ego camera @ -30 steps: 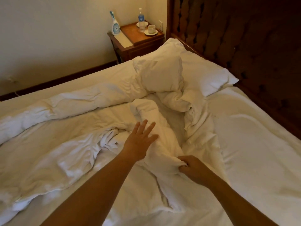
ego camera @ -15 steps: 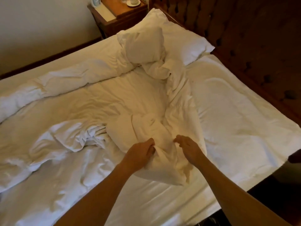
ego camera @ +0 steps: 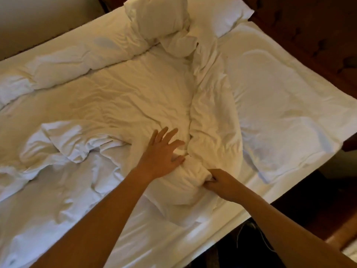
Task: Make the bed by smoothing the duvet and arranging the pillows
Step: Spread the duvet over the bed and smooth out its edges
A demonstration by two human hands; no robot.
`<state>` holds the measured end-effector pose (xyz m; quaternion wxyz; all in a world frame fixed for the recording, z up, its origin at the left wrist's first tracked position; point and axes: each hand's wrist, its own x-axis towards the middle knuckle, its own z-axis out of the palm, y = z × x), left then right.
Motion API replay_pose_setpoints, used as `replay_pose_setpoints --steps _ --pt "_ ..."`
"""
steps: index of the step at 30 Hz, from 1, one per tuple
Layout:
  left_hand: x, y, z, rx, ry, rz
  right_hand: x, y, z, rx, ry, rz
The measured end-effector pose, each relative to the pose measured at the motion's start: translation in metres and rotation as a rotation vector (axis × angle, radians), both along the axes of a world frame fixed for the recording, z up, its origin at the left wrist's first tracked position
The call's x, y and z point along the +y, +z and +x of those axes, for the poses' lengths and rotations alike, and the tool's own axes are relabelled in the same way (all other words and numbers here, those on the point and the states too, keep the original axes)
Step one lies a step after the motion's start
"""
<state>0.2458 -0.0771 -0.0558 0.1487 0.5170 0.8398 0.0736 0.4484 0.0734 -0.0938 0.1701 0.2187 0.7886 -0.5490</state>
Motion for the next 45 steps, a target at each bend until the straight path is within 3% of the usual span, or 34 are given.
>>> replay_pose_setpoints --steps 3,7,11,13,15,17,18,20,23,27,33,35,37,41,45 --pt "0.014 -0.008 0.005 -0.112 -0.073 -0.369 0.020 -0.001 0.021 -0.012 -0.060 0.067" --pt "0.025 -0.005 0.041 -0.466 0.094 -0.328 0.034 -0.012 0.045 -0.200 -0.170 0.133" --pt "0.035 0.010 0.089 -0.789 0.053 -0.331 0.026 0.004 0.049 -0.339 -0.536 -0.347" --pt "0.042 0.018 0.101 -0.870 0.089 -0.284 0.027 0.015 0.050 -0.421 -0.443 -0.453" --pt "0.045 0.027 0.099 -1.101 0.256 -0.326 0.023 0.020 0.050 -0.405 -0.310 -0.412" --pt "0.044 0.033 0.086 -1.332 0.386 -0.502 0.021 0.020 0.050 -0.353 -0.220 -0.327" --pt "0.043 0.034 0.079 -1.356 0.403 -0.572 0.022 0.018 0.053 -0.342 -0.185 -0.317" --pt "0.042 0.027 0.067 -1.219 0.450 -0.577 0.028 0.019 0.062 -0.334 -0.160 -0.327" --pt "0.048 0.011 0.057 -0.743 0.431 -0.453 0.039 0.016 0.080 -0.380 -0.150 -0.299" --pt "0.062 -0.016 0.064 -0.411 0.049 -0.593 0.047 -0.001 0.106 -0.510 -0.309 -0.128" --pt "0.085 -0.048 0.076 0.088 -0.387 -0.491 0.049 -0.008 0.124 -0.601 -0.196 0.371" --pt "0.096 -0.046 0.079 0.038 -0.356 -0.333 0.053 -0.008 0.123 -0.667 -0.116 0.444" --pt "0.110 -0.036 0.084 -0.029 -0.319 -0.226 0.059 -0.008 0.115 -0.610 -0.183 0.358" --pt "0.145 -0.010 0.091 0.001 -0.313 -0.066 0.062 0.008 0.082 -0.310 -0.626 -0.219" --pt "0.192 0.015 0.086 -0.041 -0.164 0.027 0.054 0.017 0.079 -0.021 -0.761 -0.127"
